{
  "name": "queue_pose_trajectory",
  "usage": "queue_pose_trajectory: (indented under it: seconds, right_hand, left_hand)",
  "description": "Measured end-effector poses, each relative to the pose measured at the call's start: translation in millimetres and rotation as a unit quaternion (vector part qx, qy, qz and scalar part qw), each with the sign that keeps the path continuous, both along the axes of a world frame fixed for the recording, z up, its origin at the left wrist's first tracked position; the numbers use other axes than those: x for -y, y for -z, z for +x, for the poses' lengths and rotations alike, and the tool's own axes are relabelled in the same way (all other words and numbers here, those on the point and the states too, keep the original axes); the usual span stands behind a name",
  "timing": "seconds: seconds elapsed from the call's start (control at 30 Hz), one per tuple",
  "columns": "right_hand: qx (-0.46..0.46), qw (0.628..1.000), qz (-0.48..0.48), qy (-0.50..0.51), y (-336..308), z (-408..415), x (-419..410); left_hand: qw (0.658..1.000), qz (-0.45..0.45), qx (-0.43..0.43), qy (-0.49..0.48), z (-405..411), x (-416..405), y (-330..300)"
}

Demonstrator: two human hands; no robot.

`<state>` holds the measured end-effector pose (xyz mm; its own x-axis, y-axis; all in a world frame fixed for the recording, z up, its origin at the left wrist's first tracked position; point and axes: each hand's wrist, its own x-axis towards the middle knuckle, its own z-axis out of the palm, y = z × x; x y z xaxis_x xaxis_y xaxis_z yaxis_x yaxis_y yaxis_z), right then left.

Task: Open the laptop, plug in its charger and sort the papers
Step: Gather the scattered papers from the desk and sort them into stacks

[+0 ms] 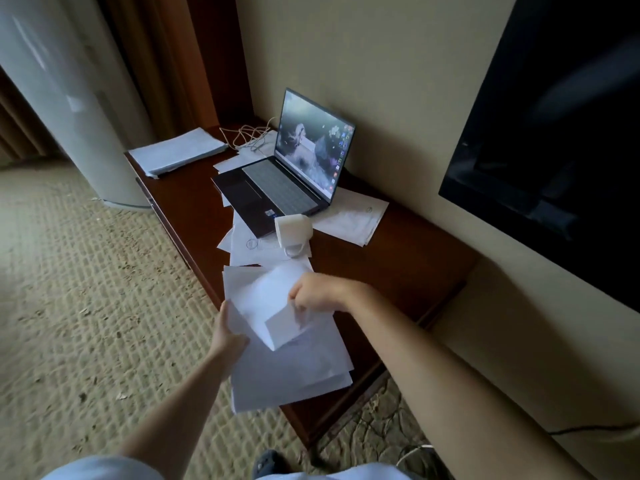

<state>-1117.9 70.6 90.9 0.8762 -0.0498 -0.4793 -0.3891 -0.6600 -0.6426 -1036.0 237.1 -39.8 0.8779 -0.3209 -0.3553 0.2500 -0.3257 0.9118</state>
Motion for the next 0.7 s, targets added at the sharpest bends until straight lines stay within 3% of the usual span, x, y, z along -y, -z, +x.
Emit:
queue_pose_trajectory:
  seconds: [0.1,0.33,0.37,0.43,0.5,0.57,0.7]
  right_hand:
    - [0.02,0.997,0.071,0.029,-39,7,2]
    - [0.137,0.985,0.022,0.105,-42,56,18]
    - [0.13,0.987,-0.014,0.095,-36,61,19]
    - [0.125,0.973,-0.176,0.079,-25,69,19]
    - [0.18,0.914,-0.349,0.104,-15,75,17]
    - [0.209,0.896,-0.374,0.121,-1,86,16]
    - [0.195,0.91,-0.352,0.102,24,112,11]
  left_hand:
    - [0.998,0.03,-0.047,-0.012,9,-5,1]
    - [0.994,0.043,-0.1,0.004,30,-20,7]
    - [0.993,0.052,-0.104,0.003,33,-21,9]
    - [0.991,0.082,-0.108,0.022,38,-24,13]
    - [0.987,0.105,-0.112,0.049,41,-26,14]
    - [0.984,0.116,-0.119,0.064,43,-24,14]
    - [0.983,0.098,-0.141,0.068,54,-18,10]
